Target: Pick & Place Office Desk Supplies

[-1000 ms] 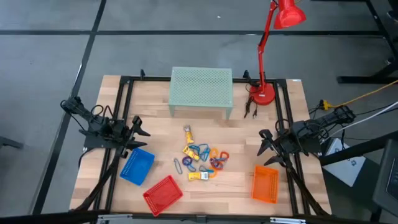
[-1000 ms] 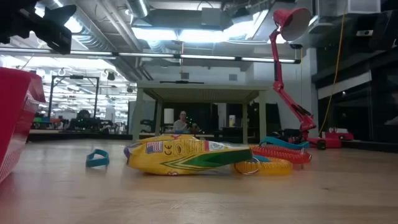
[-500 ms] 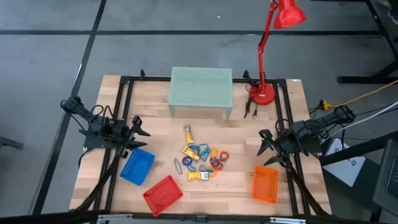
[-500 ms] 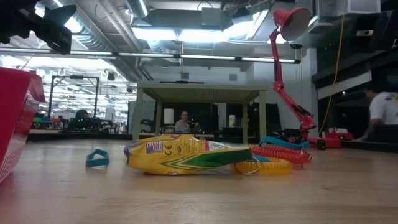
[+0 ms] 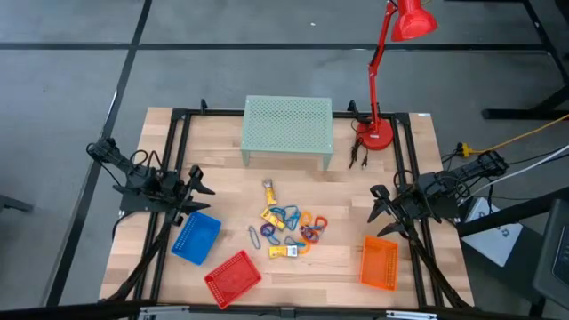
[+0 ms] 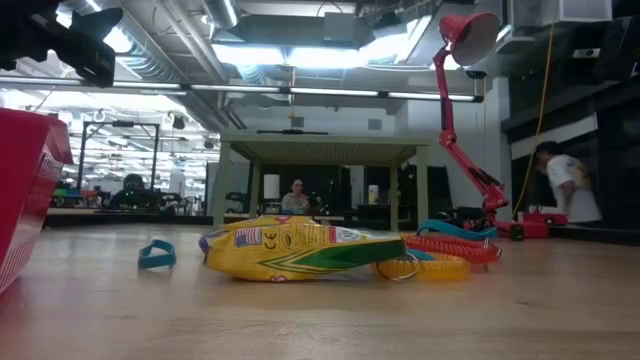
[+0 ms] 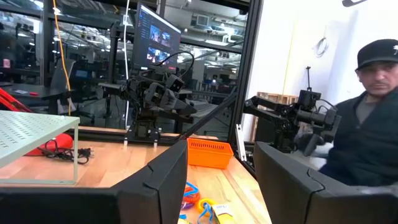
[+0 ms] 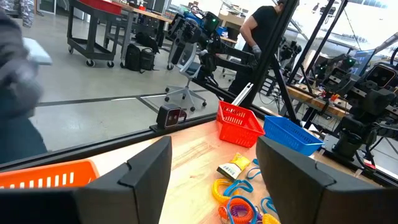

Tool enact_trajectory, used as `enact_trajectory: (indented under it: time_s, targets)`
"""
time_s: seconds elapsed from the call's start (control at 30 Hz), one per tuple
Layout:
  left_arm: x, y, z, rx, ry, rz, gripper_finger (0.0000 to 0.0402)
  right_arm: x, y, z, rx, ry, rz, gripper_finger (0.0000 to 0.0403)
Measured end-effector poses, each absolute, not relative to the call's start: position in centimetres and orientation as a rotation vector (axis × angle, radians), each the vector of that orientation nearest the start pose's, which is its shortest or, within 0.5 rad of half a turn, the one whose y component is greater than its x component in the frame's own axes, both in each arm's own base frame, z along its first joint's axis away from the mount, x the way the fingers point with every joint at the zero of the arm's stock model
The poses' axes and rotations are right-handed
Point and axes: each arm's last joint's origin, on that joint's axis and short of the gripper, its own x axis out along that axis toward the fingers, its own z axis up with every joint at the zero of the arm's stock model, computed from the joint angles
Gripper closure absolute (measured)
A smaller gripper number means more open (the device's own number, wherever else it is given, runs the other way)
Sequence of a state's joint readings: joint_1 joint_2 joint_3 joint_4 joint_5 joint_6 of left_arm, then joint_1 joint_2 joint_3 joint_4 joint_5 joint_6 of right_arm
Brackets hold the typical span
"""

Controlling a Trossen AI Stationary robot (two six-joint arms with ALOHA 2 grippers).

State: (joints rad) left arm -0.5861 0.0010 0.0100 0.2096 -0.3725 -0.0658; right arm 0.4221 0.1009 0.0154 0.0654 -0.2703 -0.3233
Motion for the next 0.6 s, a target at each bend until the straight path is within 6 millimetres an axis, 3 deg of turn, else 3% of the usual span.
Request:
enact_trajectory:
  time_s: [0.43, 0.6]
  targets:
    - [8.32, -4.26, 18.64, -0.166, -0.187, -0.219, 0.0221, 9.03, 4.86, 16.77, -0.314, -0.095, 0.673, 0.0167]
    - [8.32, -4.26, 18.64, -0.166, -0.187, -0.219, 0.0221, 8.98, 4.90, 17.45, -0.307, -0.172, 0.684, 0.0167]
